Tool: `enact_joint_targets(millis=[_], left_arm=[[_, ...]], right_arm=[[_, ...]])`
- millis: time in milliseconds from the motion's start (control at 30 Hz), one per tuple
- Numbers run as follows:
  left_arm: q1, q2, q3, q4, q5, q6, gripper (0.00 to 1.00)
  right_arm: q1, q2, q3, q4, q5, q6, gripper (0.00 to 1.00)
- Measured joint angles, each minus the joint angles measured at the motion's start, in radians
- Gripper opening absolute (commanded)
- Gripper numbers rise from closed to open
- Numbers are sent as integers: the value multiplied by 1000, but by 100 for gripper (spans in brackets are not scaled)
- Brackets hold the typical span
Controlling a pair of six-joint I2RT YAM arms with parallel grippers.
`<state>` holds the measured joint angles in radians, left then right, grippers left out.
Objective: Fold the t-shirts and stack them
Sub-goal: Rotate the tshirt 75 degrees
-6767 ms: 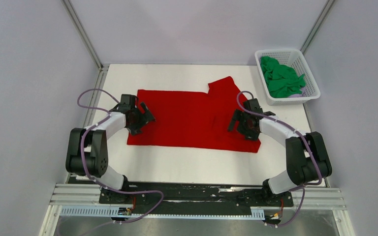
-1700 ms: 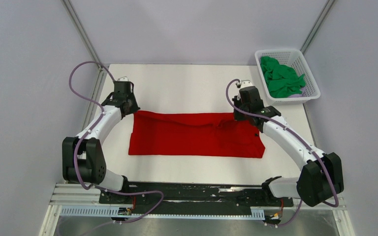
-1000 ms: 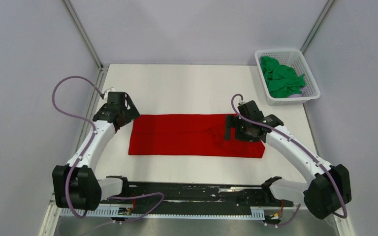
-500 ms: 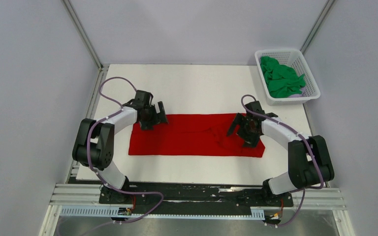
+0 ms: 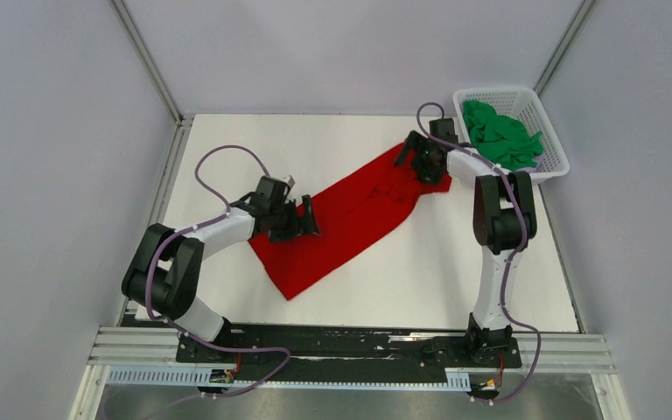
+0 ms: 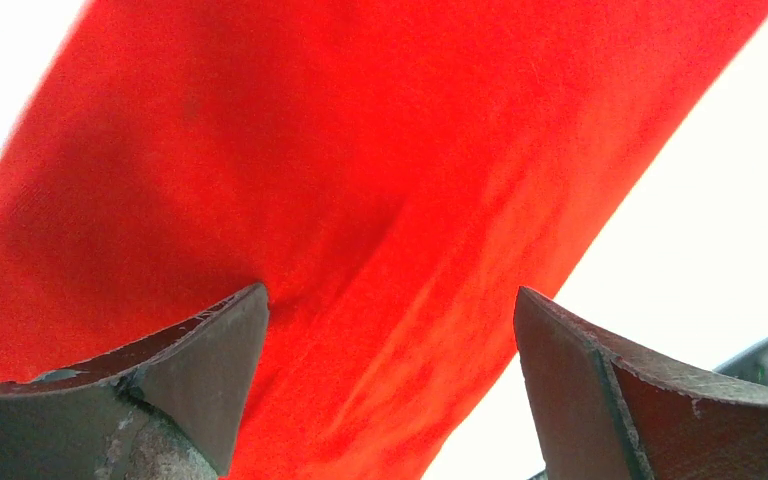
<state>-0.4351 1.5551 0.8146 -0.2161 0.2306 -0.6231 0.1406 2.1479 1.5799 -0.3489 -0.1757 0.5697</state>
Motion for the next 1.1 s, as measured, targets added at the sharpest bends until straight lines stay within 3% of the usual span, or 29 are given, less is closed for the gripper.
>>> enact_joint_targets(millis=[167, 300, 533, 700, 900, 967, 1100], left_arm=[[-164, 37, 29, -7, 92, -10, 100], [-230, 116, 101, 7, 175, -11, 100], [-245, 124, 140, -29, 189, -8, 100], [-245, -42, 140, -134, 87, -5, 100], [-245, -276, 55, -260, -68, -18, 99], [-245, -338, -14, -297, -98, -32, 94], [-245, -372, -123, -341, -124, -61, 80]], right_arm=[[-5, 314, 438, 79, -113, -105, 100], [5, 472, 674, 105, -216, -158, 100], [30, 492, 723, 112, -240, -321, 100], [43, 245, 457, 110, -154, -383, 100], [85, -303, -85, 71, -41, -302, 99], [144, -463, -260, 42, -21, -278, 97], [317, -633, -516, -37, -30, -241, 92]])
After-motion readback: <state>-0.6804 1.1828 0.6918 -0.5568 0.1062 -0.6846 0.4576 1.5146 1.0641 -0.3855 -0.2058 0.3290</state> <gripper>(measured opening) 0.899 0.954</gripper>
